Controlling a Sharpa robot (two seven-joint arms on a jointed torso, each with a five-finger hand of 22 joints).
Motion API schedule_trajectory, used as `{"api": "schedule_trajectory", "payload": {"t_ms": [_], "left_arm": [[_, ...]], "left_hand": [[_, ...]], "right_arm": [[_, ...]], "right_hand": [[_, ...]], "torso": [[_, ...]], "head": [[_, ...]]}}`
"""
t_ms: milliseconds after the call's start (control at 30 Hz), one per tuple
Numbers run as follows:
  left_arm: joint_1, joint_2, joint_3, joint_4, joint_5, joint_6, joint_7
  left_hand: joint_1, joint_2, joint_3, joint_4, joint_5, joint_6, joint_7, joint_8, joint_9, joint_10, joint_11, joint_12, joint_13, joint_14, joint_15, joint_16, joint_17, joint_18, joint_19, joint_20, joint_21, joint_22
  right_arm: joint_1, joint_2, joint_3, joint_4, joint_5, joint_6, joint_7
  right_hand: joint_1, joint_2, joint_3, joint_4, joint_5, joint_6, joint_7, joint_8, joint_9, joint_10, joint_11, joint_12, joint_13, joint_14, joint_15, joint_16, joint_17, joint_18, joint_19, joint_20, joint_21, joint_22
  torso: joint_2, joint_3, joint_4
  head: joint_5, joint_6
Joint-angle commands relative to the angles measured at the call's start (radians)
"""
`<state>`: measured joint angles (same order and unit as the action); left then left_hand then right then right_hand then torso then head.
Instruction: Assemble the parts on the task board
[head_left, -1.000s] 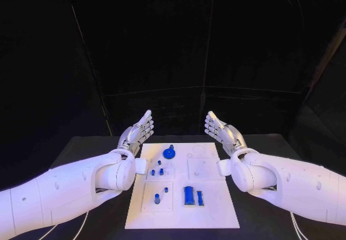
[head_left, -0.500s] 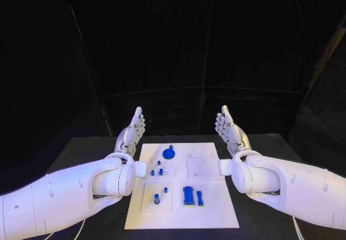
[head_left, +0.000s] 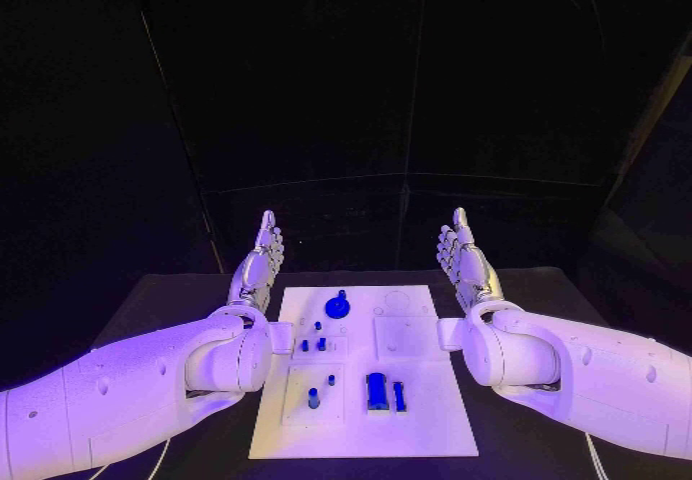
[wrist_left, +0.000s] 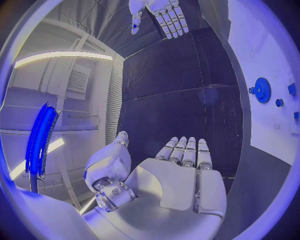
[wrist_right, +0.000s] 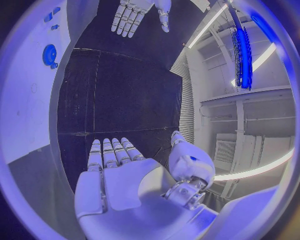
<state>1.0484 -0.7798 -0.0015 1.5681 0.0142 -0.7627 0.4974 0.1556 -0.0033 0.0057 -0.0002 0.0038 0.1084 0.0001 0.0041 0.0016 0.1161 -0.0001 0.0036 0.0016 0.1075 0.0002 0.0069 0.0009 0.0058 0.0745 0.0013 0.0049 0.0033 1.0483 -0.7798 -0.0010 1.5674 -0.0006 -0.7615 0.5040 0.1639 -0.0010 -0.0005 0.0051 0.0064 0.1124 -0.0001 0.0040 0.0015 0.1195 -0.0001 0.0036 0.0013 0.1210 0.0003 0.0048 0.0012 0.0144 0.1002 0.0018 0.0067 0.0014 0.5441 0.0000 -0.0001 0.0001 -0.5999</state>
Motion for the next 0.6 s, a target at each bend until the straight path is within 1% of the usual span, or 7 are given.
{"api": "schedule_trajectory", "payload": {"t_ms": [33,67,100,167,233,267,600], "left_arm": [[0.002,0.0,0.001,0.002,-0.014,-0.007,0.023],[0.002,0.0,0.001,0.002,-0.014,-0.007,0.023],[0.002,0.0,0.001,0.002,-0.014,-0.007,0.023],[0.002,0.0,0.001,0.002,-0.014,-0.007,0.023],[0.002,0.0,0.001,0.002,-0.014,-0.007,0.023],[0.002,0.0,0.001,0.002,-0.014,-0.007,0.023],[0.002,0.0,0.001,0.002,-0.014,-0.007,0.023]], "left_hand": [[-0.051,0.003,-0.006,0.0,-0.004,-0.035,0.0,-0.004,-0.002,-0.035,0.0,-0.004,-0.002,-0.034,0.0,-0.007,-0.001,-0.006,-0.074,-0.001,-0.005,-0.003],[-0.053,0.003,-0.006,0.0,-0.004,-0.035,0.0,-0.004,-0.002,-0.04,0.0,-0.004,-0.002,-0.037,0.0,-0.007,-0.001,-0.006,-0.074,-0.001,-0.005,-0.003],[-0.058,0.003,-0.006,0.0,-0.004,-0.108,0.0,-0.004,-0.002,-0.043,0.0,-0.004,-0.002,-0.107,0.0,-0.007,-0.001,-0.006,-0.074,-0.001,-0.005,-0.003],[-0.065,0.003,-0.006,0.0,-0.004,-0.108,0.0,-0.004,-0.002,-0.116,0.0,-0.004,-0.002,-0.107,0.0,-0.007,-0.001,-0.006,-0.074,-0.001,-0.005,-0.003],[-0.083,0.003,-0.006,0.0,-0.004,-0.108,0.0,-0.004,-0.002,-0.116,0.0,-0.004,-0.002,-0.107,0.0,-0.007,-0.001,-0.006,-0.074,-0.001,-0.005,-0.003],[-0.156,0.003,-0.006,0.0,-0.004,-0.108,0.0,-0.004,-0.002,-0.116,0.0,-0.004,-0.002,-0.107,0.0,-0.007,-0.001,-0.006,-0.074,-0.001,-0.005,-0.003],[-0.156,0.003,-0.006,0.0,-0.004,-0.108,0.0,-0.004,-0.002,-0.116,0.0,-0.004,-0.002,-0.107,0.0,-0.007,-0.001,-0.006,-0.074,-0.001,-0.005,-0.003]], "right_arm": [[0.002,0.0,0.001,0.003,0.001,-0.009,0.016],[0.002,0.0,0.001,0.003,0.001,-0.009,0.016],[0.002,0.0,0.001,0.003,0.001,-0.009,0.016],[0.002,0.0,0.001,0.003,0.001,-0.009,0.016],[0.002,0.0,0.001,0.003,0.001,-0.009,0.016],[0.002,0.0,0.001,0.003,0.001,-0.009,0.016],[0.002,0.0,0.001,0.003,0.001,-0.009,0.016]], "right_hand": [[-0.064,0.001,0.001,-0.005,-0.006,-0.112,0.0,-0.004,-0.001,-0.048,0.0,-0.004,-0.001,-0.048,0.0,-0.005,-0.001,-0.014,-0.1,-0.002,-0.007,-0.001],[-0.081,0.001,0.001,-0.005,-0.006,-0.112,0.0,-0.004,-0.001,-0.119,0.0,-0.004,-0.001,-0.121,0.0,-0.005,-0.001,-0.014,-0.1,-0.002,-0.007,-0.001],[-0.164,0.001,0.001,-0.005,-0.006,-0.112,0.0,-0.004,-0.001,-0.119,0.0,-0.004,-0.001,-0.121,0.0,-0.005,-0.001,-0.014,-0.1,-0.002,-0.007,-0.001],[-0.164,0.001,0.001,-0.005,-0.006,-0.112,0.0,-0.004,-0.001,-0.119,0.0,-0.004,-0.001,-0.121,0.0,-0.005,-0.001,-0.014,-0.1,-0.002,-0.007,-0.001],[-0.164,0.001,0.001,-0.005,-0.006,-0.112,0.0,-0.004,-0.001,-0.119,0.0,-0.004,-0.001,-0.121,0.0,-0.005,-0.001,-0.014,-0.1,-0.002,-0.007,-0.001],[-0.164,0.001,0.001,-0.005,-0.006,-0.112,0.0,-0.004,-0.001,-0.119,0.0,-0.004,-0.001,-0.121,0.0,-0.005,-0.001,-0.014,-0.1,-0.002,-0.007,-0.001],[-0.164,0.001,0.001,-0.005,-0.006,-0.112,0.0,-0.004,-0.001,-0.119,0.0,-0.004,-0.001,-0.121,0.0,-0.005,-0.001,-0.014,-0.1,-0.002,-0.007,-0.001]], "torso": [[0.0,0.0,0.0001],[0.0,0.0,0.0001],[0.0,0.0,0.0001],[0.0,0.0,0.0001],[0.0,0.0,0.0001],[0.0,0.0,0.0001],[0.0,0.0,0.0001]], "head": [[0.0,0.0],[0.0,0.0],[0.0,0.0],[0.0,0.0],[0.0,0.0],[0.0,0.0],[0.0,0.0]]}}
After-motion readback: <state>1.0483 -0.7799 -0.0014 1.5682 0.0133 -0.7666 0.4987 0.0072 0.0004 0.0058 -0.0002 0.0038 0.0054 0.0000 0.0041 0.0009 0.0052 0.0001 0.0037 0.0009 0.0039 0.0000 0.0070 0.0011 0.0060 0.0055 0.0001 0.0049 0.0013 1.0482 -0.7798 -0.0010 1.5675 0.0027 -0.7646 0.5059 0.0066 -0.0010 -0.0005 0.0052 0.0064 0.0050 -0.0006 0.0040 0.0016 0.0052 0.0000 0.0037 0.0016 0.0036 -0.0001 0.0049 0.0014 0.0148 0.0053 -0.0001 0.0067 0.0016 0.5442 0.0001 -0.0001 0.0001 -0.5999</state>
